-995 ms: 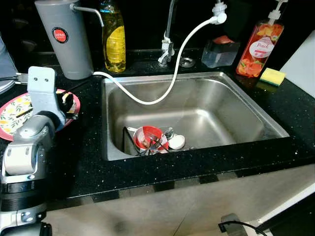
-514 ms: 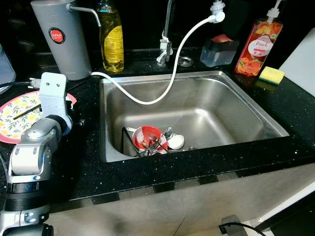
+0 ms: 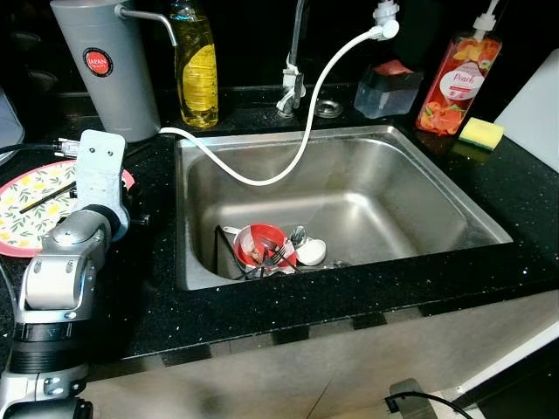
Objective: Kitchen organization
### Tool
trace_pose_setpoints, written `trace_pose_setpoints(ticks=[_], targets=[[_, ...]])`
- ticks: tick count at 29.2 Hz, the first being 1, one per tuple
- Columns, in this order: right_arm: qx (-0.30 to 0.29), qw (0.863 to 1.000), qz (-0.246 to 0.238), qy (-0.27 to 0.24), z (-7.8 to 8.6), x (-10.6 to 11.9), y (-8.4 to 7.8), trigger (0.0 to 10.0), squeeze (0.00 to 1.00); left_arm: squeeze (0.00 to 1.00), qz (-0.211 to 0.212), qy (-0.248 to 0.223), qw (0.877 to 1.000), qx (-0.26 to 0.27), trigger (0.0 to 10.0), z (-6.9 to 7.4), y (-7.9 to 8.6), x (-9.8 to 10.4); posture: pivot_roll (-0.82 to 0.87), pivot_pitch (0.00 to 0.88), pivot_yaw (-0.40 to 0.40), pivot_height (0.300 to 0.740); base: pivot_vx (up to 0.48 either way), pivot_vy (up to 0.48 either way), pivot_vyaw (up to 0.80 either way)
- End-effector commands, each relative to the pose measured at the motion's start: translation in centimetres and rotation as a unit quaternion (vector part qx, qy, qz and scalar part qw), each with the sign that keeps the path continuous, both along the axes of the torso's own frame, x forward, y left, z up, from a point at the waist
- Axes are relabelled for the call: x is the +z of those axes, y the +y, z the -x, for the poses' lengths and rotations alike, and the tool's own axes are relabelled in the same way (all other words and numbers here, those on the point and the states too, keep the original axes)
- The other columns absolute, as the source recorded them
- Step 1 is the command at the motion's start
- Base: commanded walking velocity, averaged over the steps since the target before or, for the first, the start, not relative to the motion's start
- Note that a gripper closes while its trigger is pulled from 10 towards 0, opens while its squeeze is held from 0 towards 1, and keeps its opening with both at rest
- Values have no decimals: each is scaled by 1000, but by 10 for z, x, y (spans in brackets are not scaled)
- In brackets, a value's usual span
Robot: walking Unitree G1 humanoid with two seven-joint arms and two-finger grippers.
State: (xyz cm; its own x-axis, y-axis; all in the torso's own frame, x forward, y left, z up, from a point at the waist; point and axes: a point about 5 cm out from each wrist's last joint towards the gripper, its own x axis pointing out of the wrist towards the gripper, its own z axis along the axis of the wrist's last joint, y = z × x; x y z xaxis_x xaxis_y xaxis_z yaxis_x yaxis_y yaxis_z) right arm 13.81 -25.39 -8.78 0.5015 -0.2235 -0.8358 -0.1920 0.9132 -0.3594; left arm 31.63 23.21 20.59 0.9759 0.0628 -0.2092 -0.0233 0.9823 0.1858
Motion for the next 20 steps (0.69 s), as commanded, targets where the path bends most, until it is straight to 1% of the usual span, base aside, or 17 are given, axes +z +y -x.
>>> trace_pose_setpoints(ticks=[1, 17, 20], targets=[[9, 1000, 0, 6, 0, -1, 2, 10000, 0, 0, -17, 12, 1000, 5, 10000, 1, 1, -3, 98, 0, -43, 740, 0, 0, 0], [7, 1000, -1, 7, 1, -2, 5, 10000, 0, 0, -22, 13, 1000, 6, 10000, -1, 0, -3, 97, 0, -35, 740, 0, 0, 0], [6, 1000, -1, 12, 6, -4, 5, 10000, 0, 0, -25, 14, 1000, 4, 10000, -1, -1, -2, 86, 0, -24, 740, 0, 0, 0]])
